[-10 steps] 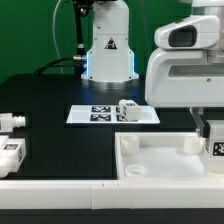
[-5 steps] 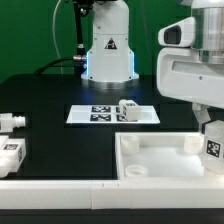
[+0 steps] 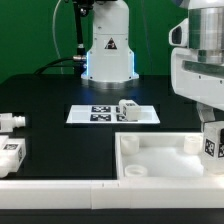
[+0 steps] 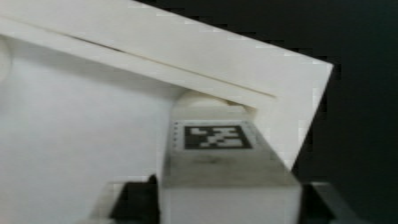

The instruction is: Assemble square table

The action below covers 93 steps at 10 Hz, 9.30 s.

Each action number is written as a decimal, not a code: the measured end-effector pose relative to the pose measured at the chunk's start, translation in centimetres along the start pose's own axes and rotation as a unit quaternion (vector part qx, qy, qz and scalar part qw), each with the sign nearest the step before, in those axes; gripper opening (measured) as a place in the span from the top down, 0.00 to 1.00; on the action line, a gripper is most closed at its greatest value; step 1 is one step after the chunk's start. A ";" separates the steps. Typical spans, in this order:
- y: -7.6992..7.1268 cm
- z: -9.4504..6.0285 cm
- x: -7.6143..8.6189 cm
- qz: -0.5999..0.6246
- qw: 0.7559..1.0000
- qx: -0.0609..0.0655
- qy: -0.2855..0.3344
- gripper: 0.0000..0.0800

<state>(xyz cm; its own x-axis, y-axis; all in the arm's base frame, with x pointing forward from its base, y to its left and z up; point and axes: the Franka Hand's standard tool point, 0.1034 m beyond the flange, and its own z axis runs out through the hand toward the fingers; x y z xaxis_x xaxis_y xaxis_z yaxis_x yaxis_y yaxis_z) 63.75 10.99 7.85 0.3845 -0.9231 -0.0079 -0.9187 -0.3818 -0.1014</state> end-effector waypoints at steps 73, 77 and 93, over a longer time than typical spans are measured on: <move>-0.2 0.7 -0.8 -0.132 0.991 -0.019 0.019 0.64; -0.4 0.8 -0.6 0.149 0.989 0.007 -0.018 0.64; -1.1 -3.4 -0.7 0.300 0.952 0.035 -0.042 0.19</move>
Offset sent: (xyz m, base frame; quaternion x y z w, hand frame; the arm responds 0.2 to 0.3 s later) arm 0.0000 0.0000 0.0000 0.0000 0.0000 -0.1296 0.9916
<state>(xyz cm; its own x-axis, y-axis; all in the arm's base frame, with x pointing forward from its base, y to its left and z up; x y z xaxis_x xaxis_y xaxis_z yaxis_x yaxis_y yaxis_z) 64.18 11.88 11.36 -0.2000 -0.9657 -0.1655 -0.9680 0.2208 -0.1189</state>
